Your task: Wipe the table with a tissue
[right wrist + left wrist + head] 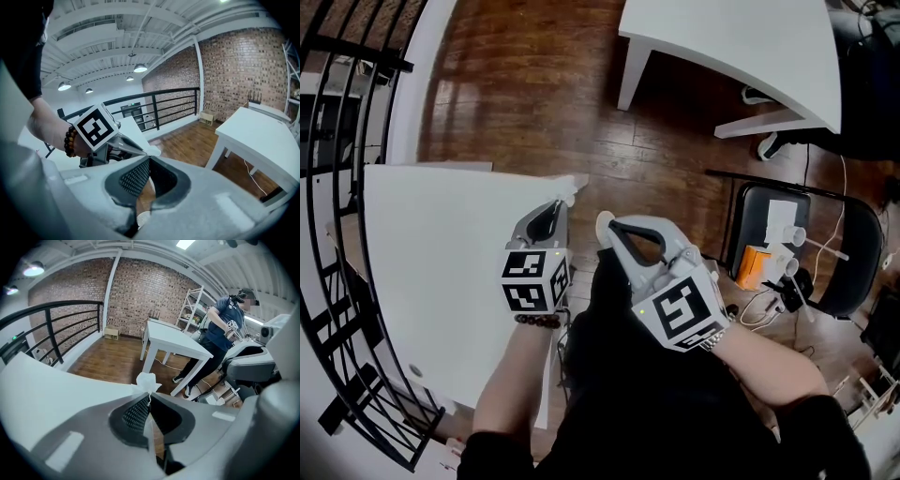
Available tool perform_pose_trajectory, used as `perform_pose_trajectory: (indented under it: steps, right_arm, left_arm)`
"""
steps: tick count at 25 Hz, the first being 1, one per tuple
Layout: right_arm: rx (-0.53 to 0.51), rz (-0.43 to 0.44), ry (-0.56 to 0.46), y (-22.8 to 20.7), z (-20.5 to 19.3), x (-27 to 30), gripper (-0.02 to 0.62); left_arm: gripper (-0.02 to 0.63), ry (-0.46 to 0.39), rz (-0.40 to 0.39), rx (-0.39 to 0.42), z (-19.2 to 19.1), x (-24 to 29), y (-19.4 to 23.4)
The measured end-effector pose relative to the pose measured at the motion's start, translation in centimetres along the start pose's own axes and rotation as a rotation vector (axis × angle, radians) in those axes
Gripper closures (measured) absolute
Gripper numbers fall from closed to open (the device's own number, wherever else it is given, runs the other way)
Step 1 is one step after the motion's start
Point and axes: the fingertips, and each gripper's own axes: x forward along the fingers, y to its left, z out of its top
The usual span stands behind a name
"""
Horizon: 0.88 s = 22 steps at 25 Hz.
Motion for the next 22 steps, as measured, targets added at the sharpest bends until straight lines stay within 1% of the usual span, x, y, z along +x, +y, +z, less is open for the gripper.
perform_pose_trajectory:
  steps: [11, 17, 22]
  right_arm:
    - [-0.05, 0.009, -0.073, 3.1, 1.1, -3.1, 0.604]
    - [-0.075, 0.021, -0.146, 4.5, 1.8, -4.9, 0.604]
    - [-0.104, 0.028, -0.171, 5.6, 2.4, -6.8, 0.604]
  left_arm:
    - [0.586, -0.118, 0.053, -0.004, 0.1, -5.3, -1.8]
    - [0.586, -0.19, 0.065, -0.008, 0.4, -8.3, -3.8]
    - [0.586, -0.24, 0.073, -0.01, 0.2, -10.9, -5.9]
